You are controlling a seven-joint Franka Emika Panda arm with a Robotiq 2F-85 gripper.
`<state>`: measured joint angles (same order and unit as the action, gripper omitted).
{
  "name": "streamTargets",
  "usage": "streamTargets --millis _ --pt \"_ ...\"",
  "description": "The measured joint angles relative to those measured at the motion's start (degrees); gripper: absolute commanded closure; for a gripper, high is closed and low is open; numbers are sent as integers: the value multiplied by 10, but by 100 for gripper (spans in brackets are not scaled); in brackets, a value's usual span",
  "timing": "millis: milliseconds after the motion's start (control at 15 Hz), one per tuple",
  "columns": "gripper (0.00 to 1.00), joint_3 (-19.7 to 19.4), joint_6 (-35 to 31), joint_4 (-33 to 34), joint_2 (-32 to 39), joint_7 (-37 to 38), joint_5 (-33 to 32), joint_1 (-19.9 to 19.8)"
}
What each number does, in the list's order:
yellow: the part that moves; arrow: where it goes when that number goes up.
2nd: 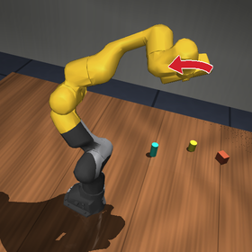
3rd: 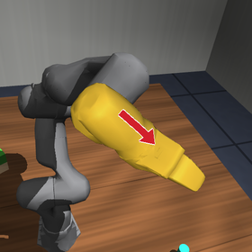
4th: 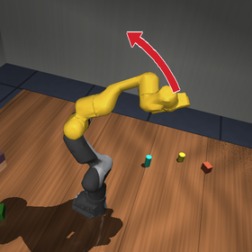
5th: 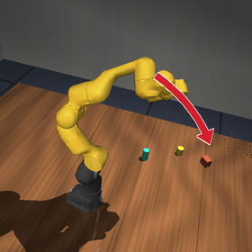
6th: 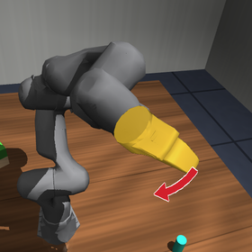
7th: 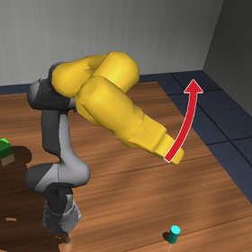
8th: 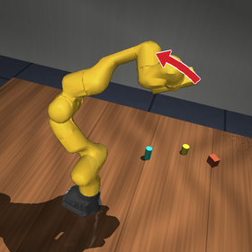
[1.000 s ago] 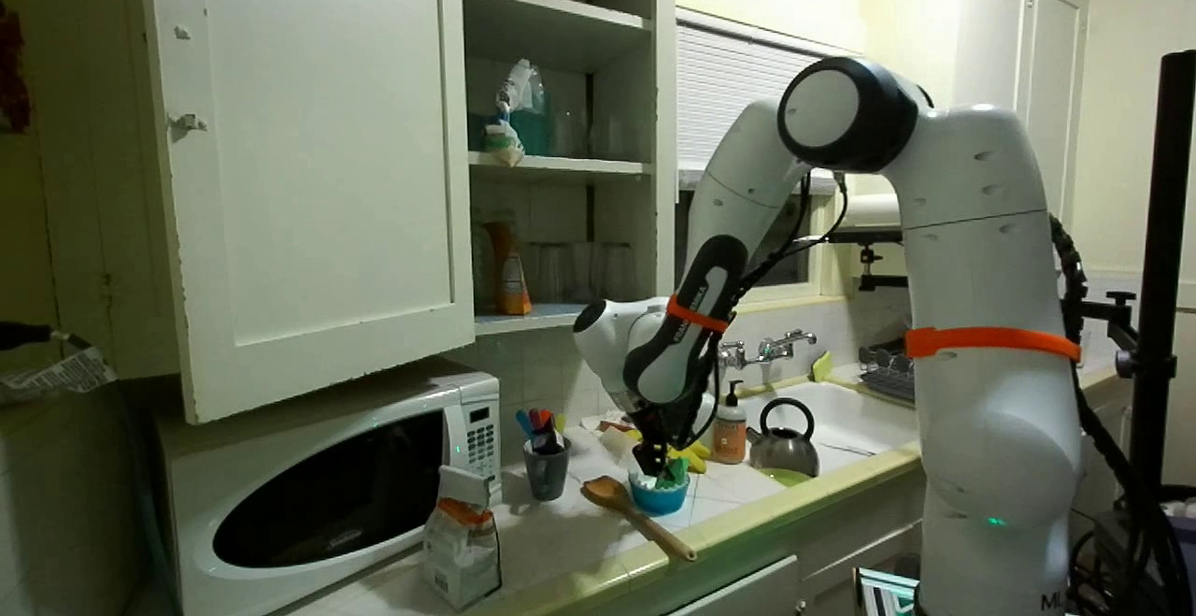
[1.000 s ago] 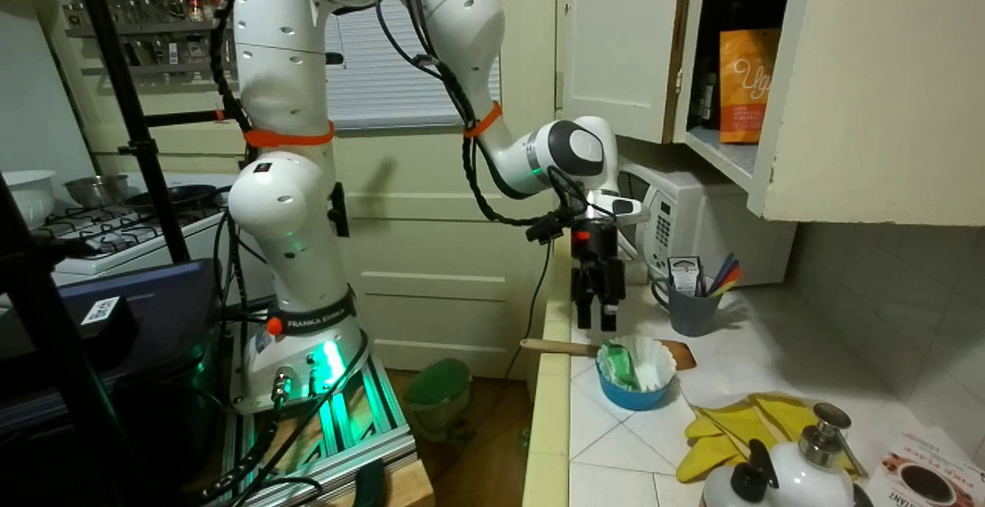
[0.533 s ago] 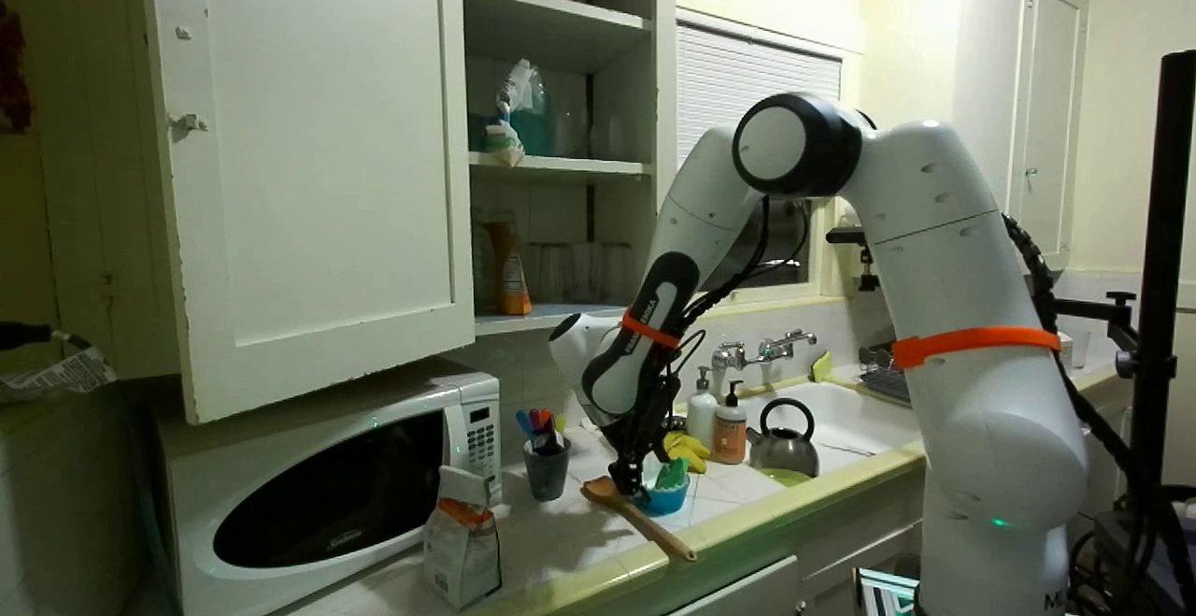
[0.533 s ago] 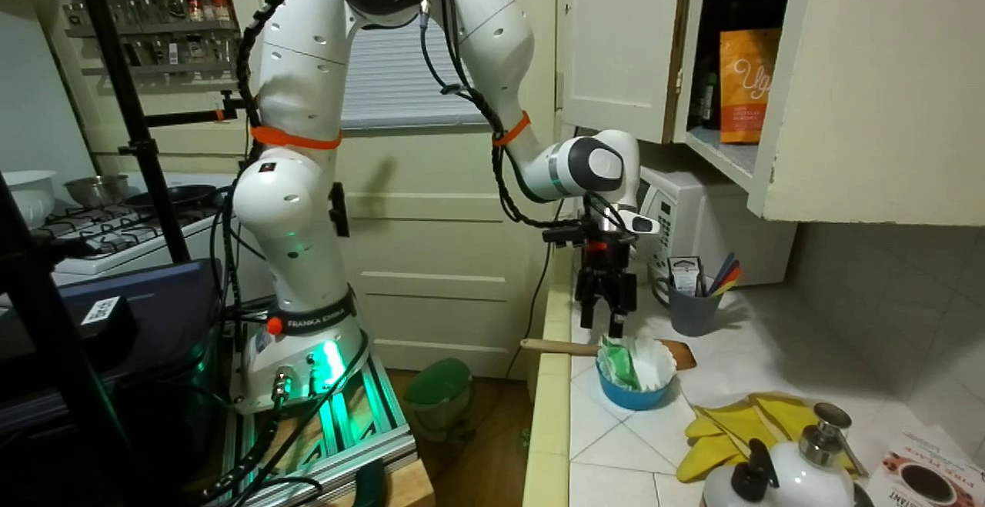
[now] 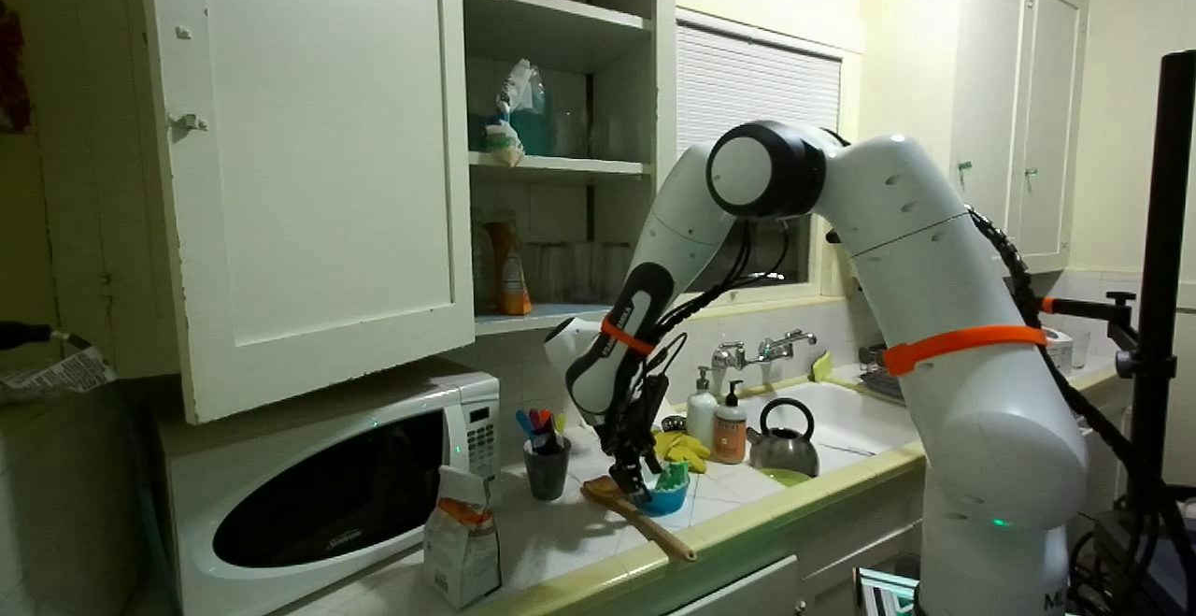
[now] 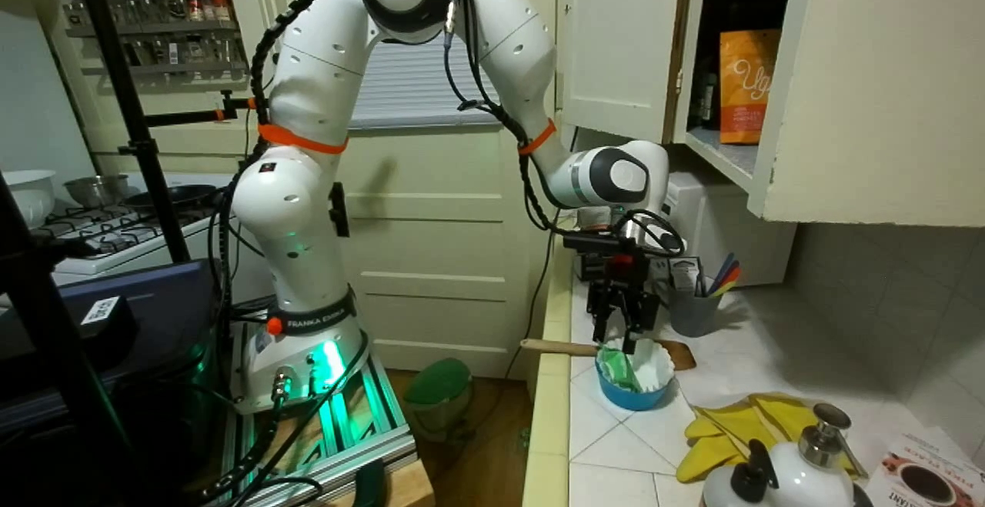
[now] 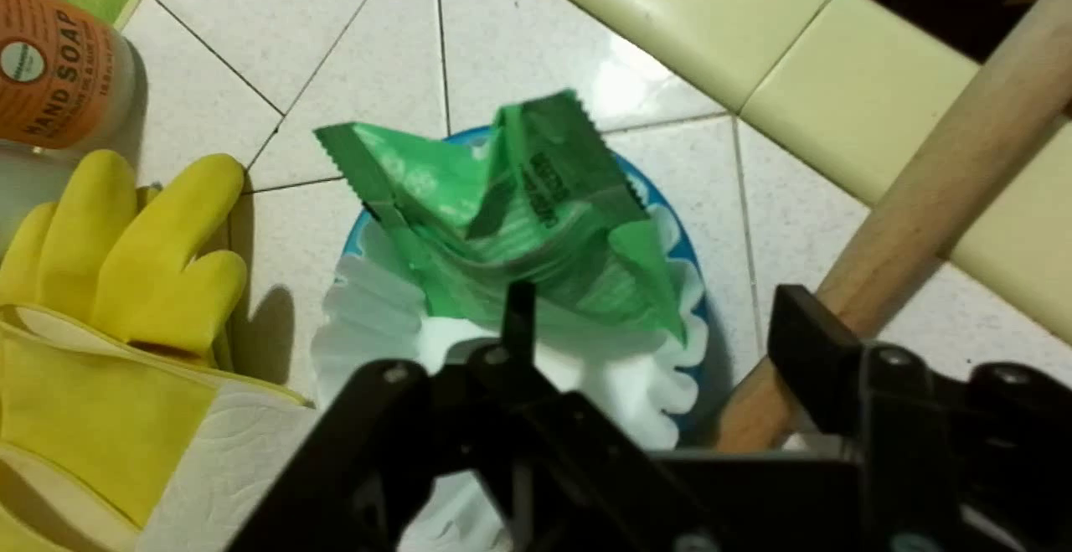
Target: Put the blue bowl on the first shelf of the open cupboard
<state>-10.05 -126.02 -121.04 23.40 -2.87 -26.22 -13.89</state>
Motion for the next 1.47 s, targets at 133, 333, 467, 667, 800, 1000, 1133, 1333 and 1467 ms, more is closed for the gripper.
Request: streamTargets --millis 133,333,467,667,800,1000,1133,1333,1467 --pt "72 0 6 9 7 -7 4 3" --pt "94 0 12 16 12 -8 6 8" --pt "100 0 20 20 15 -8 7 11" --pt "99 -1 45 27 13 4 7 17" --pt "99 -4 65 26 0 15 7 22" --pt "99 -11 94 15 -44 33 3 29" --pt "99 -16 96 -15 -96 41 -15 34" --pt "99 -17 115 -67 -194 36 -39 36" --pt "99 -12 147 -89 -256 24 -60 37"
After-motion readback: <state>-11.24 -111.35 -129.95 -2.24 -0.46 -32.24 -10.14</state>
